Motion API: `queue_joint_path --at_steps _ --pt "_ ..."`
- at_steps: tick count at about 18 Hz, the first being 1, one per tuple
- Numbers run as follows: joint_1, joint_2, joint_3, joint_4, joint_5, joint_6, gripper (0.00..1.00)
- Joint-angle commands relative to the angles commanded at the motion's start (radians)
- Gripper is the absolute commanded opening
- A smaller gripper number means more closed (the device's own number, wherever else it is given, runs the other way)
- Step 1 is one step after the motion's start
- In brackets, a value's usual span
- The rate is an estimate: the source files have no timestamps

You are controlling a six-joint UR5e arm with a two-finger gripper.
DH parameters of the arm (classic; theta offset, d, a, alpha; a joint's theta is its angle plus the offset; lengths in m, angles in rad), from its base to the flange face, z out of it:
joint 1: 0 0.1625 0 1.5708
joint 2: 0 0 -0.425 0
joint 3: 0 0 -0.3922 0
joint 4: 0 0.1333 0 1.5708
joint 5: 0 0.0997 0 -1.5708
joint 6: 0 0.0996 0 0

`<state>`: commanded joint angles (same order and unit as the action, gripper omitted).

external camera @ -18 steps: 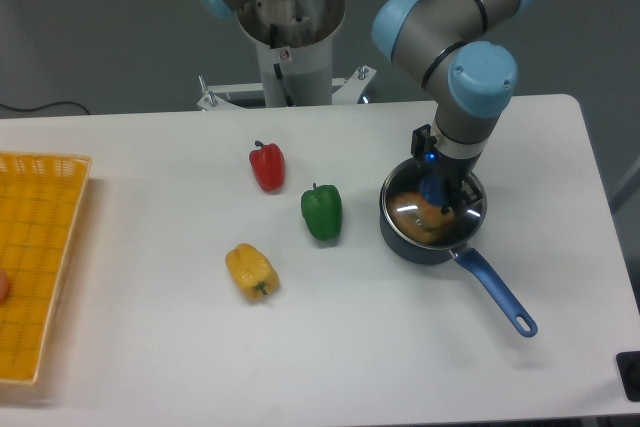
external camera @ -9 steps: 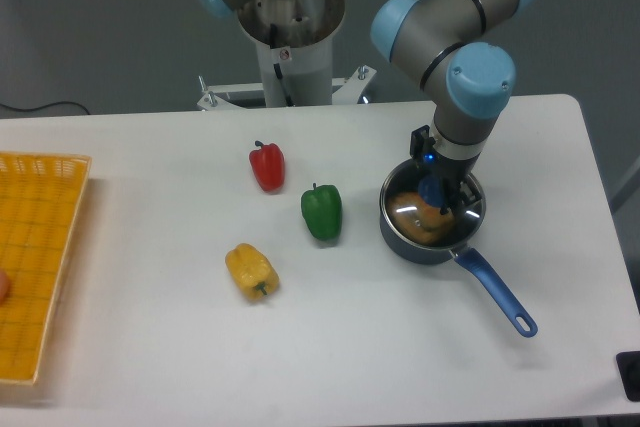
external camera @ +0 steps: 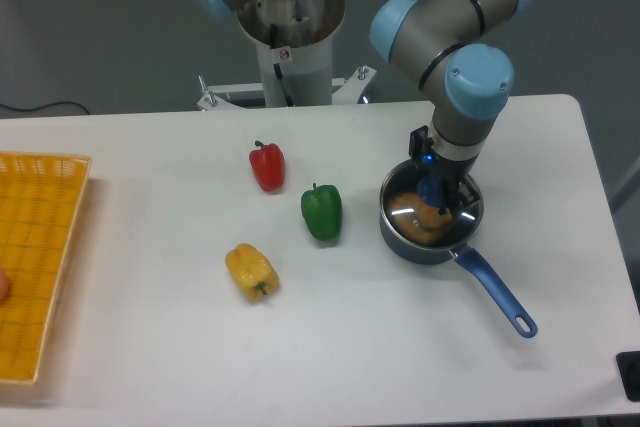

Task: Close the pot lid
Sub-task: 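Hold the glass lid seated on the saucepan rim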

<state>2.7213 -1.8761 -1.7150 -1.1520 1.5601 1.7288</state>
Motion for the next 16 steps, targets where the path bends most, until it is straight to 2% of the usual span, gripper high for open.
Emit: queue_joint_path --at_steps 2,4,6,8,16 --pt "0.000 0.000 0.000 0.000 0.000 0.000 0.67" --pt "0.000 0.000 0.000 0.000 0.002 0.002 0.79" --pt "0.000 0.000 0.000 0.000 0.002 0.002 0.81" --pt "-0.002 0.002 0.000 0.000 0.002 0.003 0.94" --pt "-0.005 0.003 0.017 -0.015 0.006 -0.026 1.00"
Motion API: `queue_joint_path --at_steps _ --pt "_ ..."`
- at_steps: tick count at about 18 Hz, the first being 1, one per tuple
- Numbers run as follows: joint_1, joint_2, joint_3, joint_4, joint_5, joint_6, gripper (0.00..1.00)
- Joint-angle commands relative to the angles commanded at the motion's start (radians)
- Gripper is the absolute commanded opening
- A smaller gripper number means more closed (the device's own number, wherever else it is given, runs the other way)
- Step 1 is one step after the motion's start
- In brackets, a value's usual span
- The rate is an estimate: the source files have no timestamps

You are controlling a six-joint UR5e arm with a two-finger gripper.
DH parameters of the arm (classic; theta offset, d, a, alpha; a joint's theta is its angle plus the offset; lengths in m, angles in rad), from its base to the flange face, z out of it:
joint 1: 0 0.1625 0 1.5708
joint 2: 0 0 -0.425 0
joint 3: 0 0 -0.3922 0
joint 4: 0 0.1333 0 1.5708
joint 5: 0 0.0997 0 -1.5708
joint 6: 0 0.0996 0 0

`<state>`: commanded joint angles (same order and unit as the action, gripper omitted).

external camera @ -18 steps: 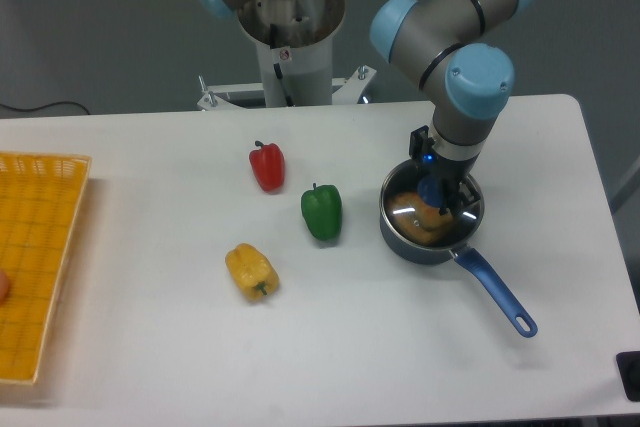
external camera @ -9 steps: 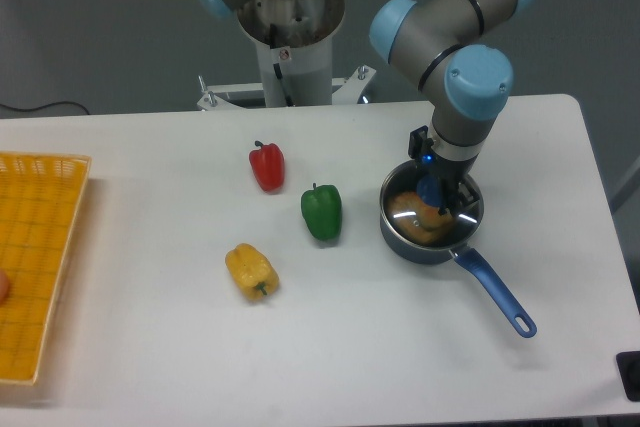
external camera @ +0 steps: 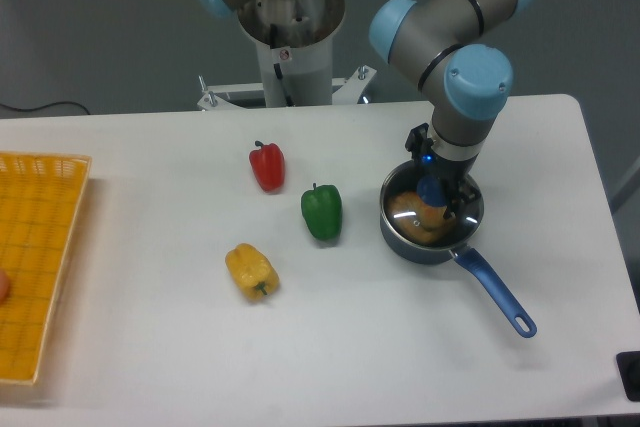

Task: Close the pot lid
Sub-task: 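Hold the glass lid seated on the saucepan rim, then open the gripper and lift it up off the lid knob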

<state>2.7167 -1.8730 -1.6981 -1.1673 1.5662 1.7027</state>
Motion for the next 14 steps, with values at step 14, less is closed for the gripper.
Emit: queue_joint_path --at_steps 14 --pt "0.095 0.051 0.141 -0.192 0.041 0.190 1.00"
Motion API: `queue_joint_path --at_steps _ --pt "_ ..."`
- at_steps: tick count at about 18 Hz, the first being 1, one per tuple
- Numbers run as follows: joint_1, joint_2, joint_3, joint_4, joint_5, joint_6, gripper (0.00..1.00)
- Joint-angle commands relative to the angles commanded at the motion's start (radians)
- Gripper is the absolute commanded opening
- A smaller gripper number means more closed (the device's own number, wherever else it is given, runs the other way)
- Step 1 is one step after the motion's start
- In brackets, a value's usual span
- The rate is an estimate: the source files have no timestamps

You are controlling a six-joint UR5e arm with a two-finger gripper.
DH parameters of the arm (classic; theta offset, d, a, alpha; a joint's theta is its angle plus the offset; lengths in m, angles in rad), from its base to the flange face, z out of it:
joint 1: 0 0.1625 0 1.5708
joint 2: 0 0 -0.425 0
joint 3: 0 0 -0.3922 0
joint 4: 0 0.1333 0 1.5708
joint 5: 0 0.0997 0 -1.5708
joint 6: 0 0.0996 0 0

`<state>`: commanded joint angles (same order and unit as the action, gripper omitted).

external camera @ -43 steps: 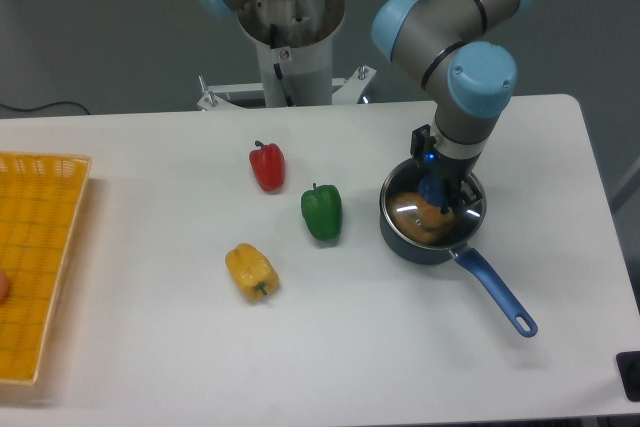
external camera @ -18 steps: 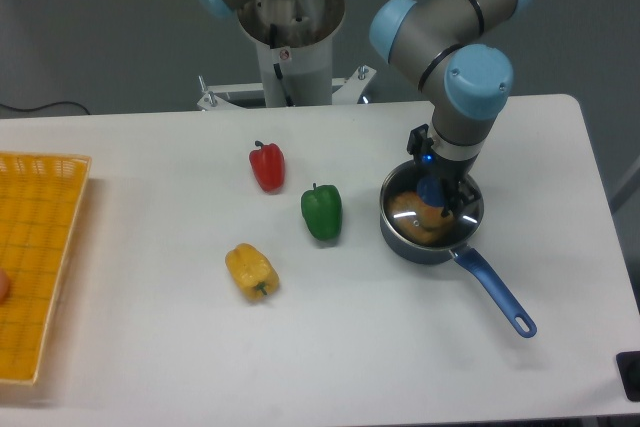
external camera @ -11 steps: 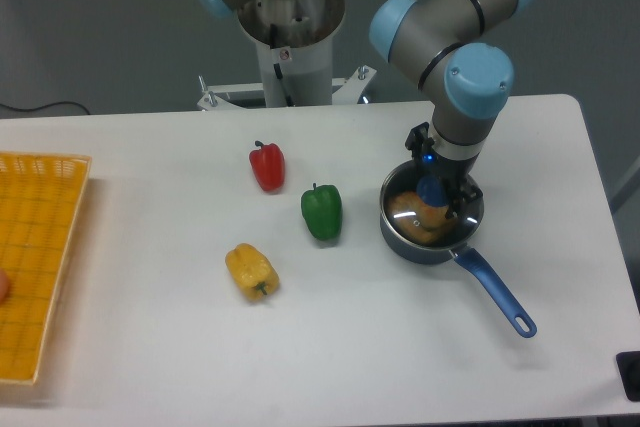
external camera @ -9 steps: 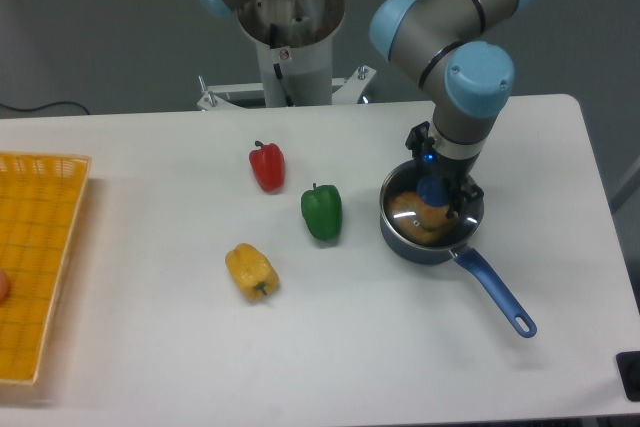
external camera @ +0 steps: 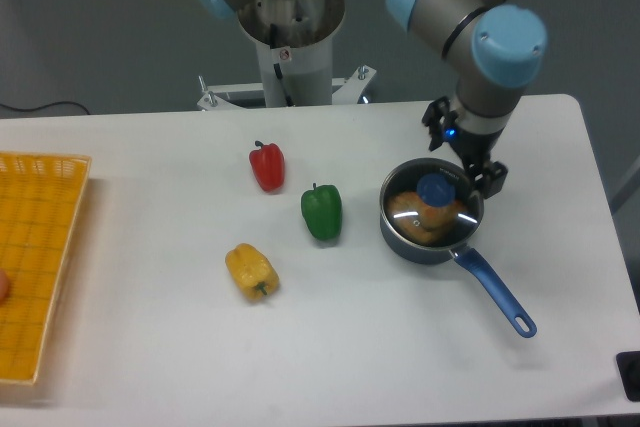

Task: Close the pot lid

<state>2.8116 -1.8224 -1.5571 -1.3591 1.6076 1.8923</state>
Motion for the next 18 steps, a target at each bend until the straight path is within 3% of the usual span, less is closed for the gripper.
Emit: queue_joint_path --at_steps 5,10,18 --pt "0.124 0.035 0.003 -0.024 -0.038 0.191 1.00" --pt "0.229 0.052 0.006 -0.032 -0.048 0.471 1.00" --pt "0.233 0.061 0.012 -0.034 -0.063 0.481 1.00"
